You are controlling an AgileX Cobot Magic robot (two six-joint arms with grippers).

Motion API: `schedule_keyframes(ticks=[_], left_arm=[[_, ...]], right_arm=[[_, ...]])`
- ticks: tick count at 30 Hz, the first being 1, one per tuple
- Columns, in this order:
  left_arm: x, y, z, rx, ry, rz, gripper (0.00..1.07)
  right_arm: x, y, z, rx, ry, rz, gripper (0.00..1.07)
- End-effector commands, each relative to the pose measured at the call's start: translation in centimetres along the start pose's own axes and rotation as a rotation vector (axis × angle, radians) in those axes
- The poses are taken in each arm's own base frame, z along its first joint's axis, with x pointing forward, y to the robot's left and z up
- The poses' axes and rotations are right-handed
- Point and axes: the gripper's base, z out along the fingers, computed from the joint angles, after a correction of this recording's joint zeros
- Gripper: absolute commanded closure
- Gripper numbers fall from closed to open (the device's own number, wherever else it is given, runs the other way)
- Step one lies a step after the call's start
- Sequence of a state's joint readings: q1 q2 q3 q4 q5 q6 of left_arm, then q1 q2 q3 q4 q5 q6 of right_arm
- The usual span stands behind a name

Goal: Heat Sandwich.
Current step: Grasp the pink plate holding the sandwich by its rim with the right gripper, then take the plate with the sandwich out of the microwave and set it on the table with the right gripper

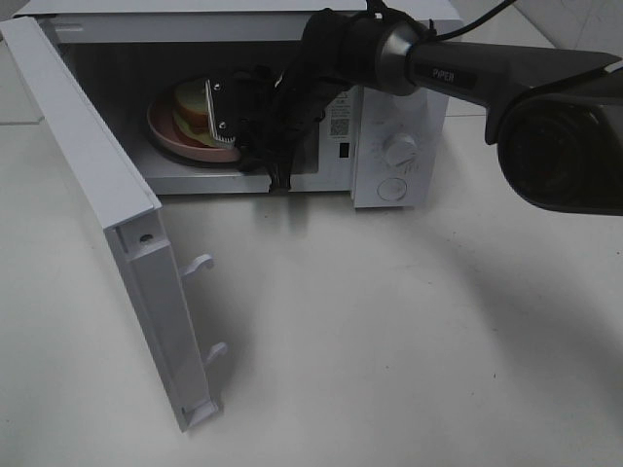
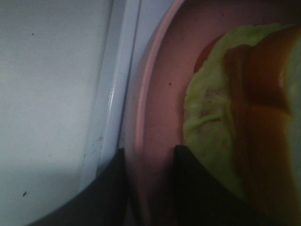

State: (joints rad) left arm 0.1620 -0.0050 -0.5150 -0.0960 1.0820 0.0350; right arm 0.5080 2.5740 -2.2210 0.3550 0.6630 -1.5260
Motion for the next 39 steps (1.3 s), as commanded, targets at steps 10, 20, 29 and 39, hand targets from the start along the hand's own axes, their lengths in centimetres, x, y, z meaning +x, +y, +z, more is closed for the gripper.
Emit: schedule_keyframes(ticks=[10, 20, 29, 39], left_arm=[[0.0, 0.0, -0.2, -0.002, -0.03, -0.005, 0.35], [0.0, 0.0, -0.2, -0.002, -0.03, -0.005, 0.35], [0.0, 0.0, -0.2, -0.002, -0.03, -0.005, 0.35], [0.0, 0.0, -0.2, -0.002, -0.03, -0.005, 0.35]], right_arm=[[1.4, 1.4, 0.5, -0.137, 0.04, -0.017, 1.07], [0.3, 0.8, -1.2, -0.136, 0.036, -0.041, 1.07], [-1.5, 1.9, -1.2, -0.202, 0.036, -0.078, 1.07], [-2.9, 1.9, -2.7, -0.209, 0.112, -0.127, 1.07]])
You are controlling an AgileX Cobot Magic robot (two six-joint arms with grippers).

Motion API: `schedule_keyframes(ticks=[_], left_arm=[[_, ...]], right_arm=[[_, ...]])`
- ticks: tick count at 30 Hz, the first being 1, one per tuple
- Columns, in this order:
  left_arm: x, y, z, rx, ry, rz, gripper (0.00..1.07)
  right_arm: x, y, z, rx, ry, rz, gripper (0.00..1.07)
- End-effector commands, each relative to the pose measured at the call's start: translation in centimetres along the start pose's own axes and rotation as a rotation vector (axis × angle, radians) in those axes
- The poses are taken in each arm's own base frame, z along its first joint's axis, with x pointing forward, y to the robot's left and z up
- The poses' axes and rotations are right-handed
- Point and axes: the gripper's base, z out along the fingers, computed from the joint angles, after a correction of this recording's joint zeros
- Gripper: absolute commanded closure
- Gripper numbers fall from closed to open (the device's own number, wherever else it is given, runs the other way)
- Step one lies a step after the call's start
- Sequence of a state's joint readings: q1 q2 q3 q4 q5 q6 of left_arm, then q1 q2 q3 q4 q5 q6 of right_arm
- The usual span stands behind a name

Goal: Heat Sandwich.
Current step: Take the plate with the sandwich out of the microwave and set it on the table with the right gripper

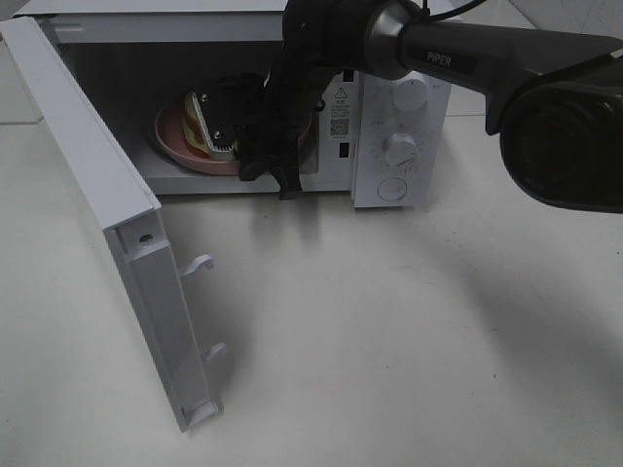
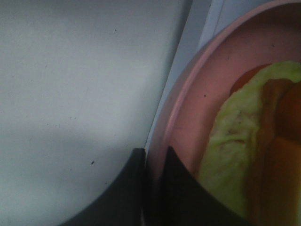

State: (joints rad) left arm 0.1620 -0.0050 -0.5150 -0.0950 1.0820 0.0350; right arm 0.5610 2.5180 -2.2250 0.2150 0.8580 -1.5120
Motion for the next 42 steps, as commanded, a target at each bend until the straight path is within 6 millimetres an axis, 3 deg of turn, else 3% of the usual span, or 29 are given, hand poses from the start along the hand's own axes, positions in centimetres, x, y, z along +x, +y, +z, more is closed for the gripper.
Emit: schedule_keyframes(ticks=[1, 5, 17, 29, 42], left_arm=[[0.0, 0.0, -0.2, -0.001, -0.03, -0.006, 0.35], [0.0, 0.0, -0.2, -0.001, -0.03, -0.006, 0.35], [0.0, 0.0, -0.2, -0.001, -0.03, -0.006, 0.35], [0.0, 0.0, -0.2, -0.001, -0.03, -0.006, 0.35], [0.0, 0.0, -0.2, -0.001, -0.03, -0.006, 0.35]], right_arm=[[-0.4, 0.6, -0.8, -0.062, 0.032, 0.008, 1.07], [-0.4, 0.6, -1.6, -0.068, 0.058, 0.027, 1.07], [-1.2, 3.5, -2.5, -0.087, 0.125, -0.064, 1.07], [-3.3, 5.0, -6.0, -0.04, 0.141, -0.138, 1.07], [-4.2, 6.8, -10.0, 0.05, 0.126, -0.178, 1.07]])
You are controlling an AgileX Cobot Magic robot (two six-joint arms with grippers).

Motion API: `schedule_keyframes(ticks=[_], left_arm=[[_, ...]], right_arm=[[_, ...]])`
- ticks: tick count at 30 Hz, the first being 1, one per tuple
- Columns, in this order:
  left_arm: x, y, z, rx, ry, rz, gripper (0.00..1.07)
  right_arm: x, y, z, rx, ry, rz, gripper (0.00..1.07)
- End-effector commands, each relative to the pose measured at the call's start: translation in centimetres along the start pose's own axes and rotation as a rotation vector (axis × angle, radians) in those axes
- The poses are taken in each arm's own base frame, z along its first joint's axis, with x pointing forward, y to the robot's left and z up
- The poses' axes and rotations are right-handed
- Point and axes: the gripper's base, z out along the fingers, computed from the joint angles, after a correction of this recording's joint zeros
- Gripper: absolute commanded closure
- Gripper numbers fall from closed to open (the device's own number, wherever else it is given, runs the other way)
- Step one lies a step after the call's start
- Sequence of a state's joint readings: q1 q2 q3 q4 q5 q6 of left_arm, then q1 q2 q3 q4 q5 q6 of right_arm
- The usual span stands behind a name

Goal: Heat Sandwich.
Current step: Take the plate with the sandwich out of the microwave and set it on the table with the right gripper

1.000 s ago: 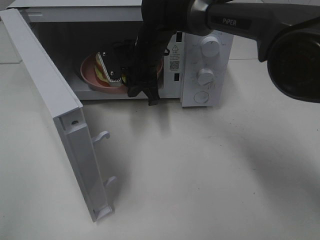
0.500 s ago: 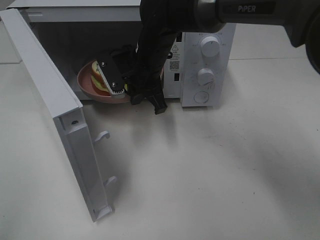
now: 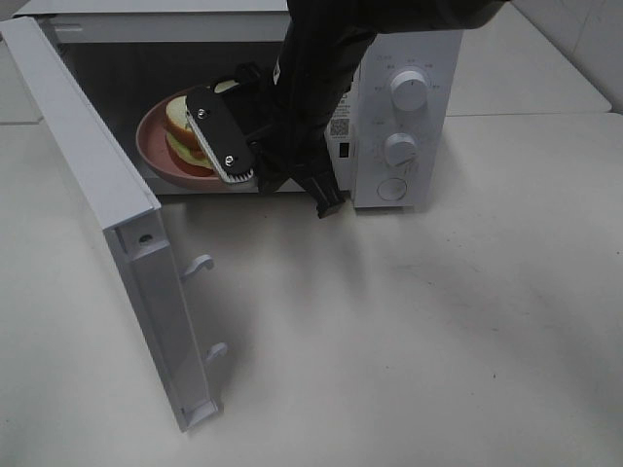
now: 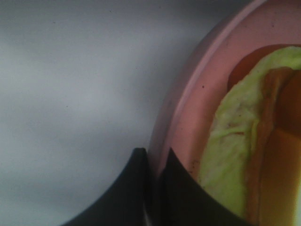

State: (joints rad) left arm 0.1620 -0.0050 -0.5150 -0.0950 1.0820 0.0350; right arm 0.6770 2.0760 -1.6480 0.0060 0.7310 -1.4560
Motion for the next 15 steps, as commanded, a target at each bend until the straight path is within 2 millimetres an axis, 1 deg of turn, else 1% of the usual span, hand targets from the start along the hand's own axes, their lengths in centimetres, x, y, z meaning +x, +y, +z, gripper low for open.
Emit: schedule_keyframes(ticks=[1, 3, 4, 5, 6, 8, 9, 10, 12, 13, 14, 15], left_arm=[[0.0, 0.0, -0.2, -0.001, -0.03, -0.006, 0.35], [0.0, 0.0, -0.2, -0.001, -0.03, -0.006, 0.35], [0.0, 0.0, -0.2, -0.001, -0.03, -0.006, 0.35], [0.0, 0.0, -0.2, -0.001, -0.03, -0.006, 0.35], [0.0, 0.0, -0.2, -0.001, -0.03, -0.006, 0.35], [0.0, 0.0, -0.2, -0.001, -0.03, -0.006, 0.35], [0.0, 0.0, -0.2, -0.001, -0.03, -0.006, 0.35], [0.0, 0.0, -0.2, -0.001, -0.03, -0.006, 0.35], [0.0, 0.0, -0.2, -0.001, -0.03, -0.006, 0.35], [0.0, 0.0, -0.2, -0.001, -0.03, -0.006, 0.35], [0.0, 0.0, -0.2, -0.001, -0.03, -0.006, 0.35], [0.0, 0.0, -0.2, -0.001, -0.03, -0.006, 0.35]], right_arm=[[0.0, -0.1, -1.6, 0.06, 0.004, -0.005, 1.07], [-0.3, 0.9, -1.8, 0.05, 0.002, -0.015, 1.07], [-0.3, 1.1, -2.2, 0.056, 0.001, -0.019, 1.07], [-0.6, 1.7, -2.6, 0.078, -0.006, -0.027, 1.07], [-0.6, 1.7, -2.6, 0.078, -0.006, -0.027, 1.07], [-0.7, 2.4, -2.9, 0.091, -0.005, -0.042, 1.07], [-0.7, 3.3, -3.1, 0.092, -0.001, -0.053, 1.07], [-0.7, 3.3, -3.1, 0.092, -0.001, -0.053, 1.07], [-0.7, 4.2, -3.5, 0.098, 0.001, -0.062, 1.07], [-0.6, 4.6, -3.7, 0.098, 0.0, -0.061, 1.07], [-1.0, 5.6, -3.8, 0.09, -0.004, -0.073, 1.07], [-1.0, 5.6, -3.8, 0.09, -0.004, -0.073, 1.07]])
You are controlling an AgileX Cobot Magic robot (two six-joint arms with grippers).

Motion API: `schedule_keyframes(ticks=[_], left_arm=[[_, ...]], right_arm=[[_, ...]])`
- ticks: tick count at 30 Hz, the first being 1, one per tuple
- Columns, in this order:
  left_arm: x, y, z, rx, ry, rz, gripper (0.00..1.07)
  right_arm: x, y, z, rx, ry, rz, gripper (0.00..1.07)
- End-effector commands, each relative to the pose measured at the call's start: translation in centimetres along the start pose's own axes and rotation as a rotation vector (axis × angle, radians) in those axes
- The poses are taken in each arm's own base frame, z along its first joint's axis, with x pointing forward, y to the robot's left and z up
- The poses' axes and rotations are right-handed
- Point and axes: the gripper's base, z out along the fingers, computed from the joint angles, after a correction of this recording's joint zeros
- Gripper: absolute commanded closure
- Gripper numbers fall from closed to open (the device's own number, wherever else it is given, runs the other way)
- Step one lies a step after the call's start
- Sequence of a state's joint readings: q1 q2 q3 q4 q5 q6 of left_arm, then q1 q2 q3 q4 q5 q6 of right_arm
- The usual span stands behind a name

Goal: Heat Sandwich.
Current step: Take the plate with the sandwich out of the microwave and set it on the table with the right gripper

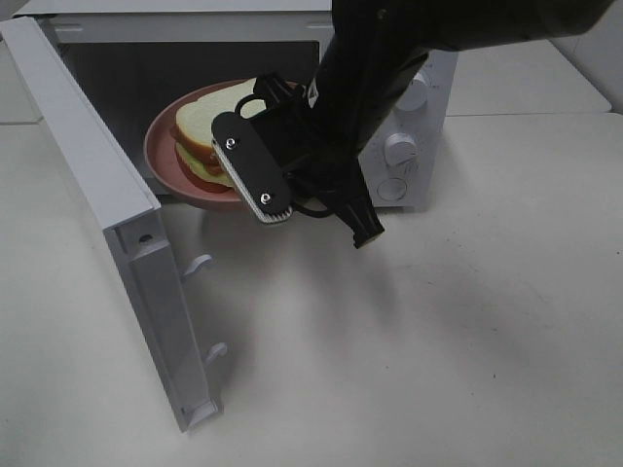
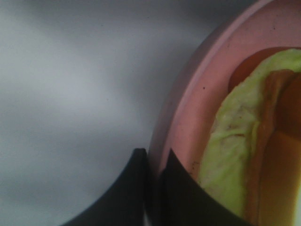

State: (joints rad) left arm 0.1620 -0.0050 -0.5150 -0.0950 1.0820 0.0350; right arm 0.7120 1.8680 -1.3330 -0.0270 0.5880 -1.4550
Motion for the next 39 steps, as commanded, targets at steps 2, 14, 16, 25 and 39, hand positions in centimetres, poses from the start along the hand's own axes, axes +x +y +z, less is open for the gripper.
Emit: schedule_keyframes(ticks=[2, 14, 16, 25, 39], left_arm=[[0.0, 0.0, -0.2, -0.001, -0.03, -0.006, 0.35], [0.0, 0.0, -0.2, -0.001, -0.03, -0.006, 0.35], [0.0, 0.0, -0.2, -0.001, -0.03, -0.006, 0.35], [0.0, 0.0, -0.2, -0.001, -0.03, -0.006, 0.35], [0.0, 0.0, -0.2, -0.001, -0.03, -0.006, 0.35]], right_arm=[[-0.3, 1.3, -1.5, 0.043, -0.006, -0.009, 1.07], [-1.0, 5.8, -2.8, 0.015, -0.017, 0.052, 1.07], [-1.1, 7.1, -3.3, 0.023, -0.023, 0.048, 1.07], [-1.8, 11.2, -4.2, 0.007, -0.018, 0.036, 1.07], [-0.3, 15.7, -6.7, 0.029, 0.026, 0.193, 1.07]])
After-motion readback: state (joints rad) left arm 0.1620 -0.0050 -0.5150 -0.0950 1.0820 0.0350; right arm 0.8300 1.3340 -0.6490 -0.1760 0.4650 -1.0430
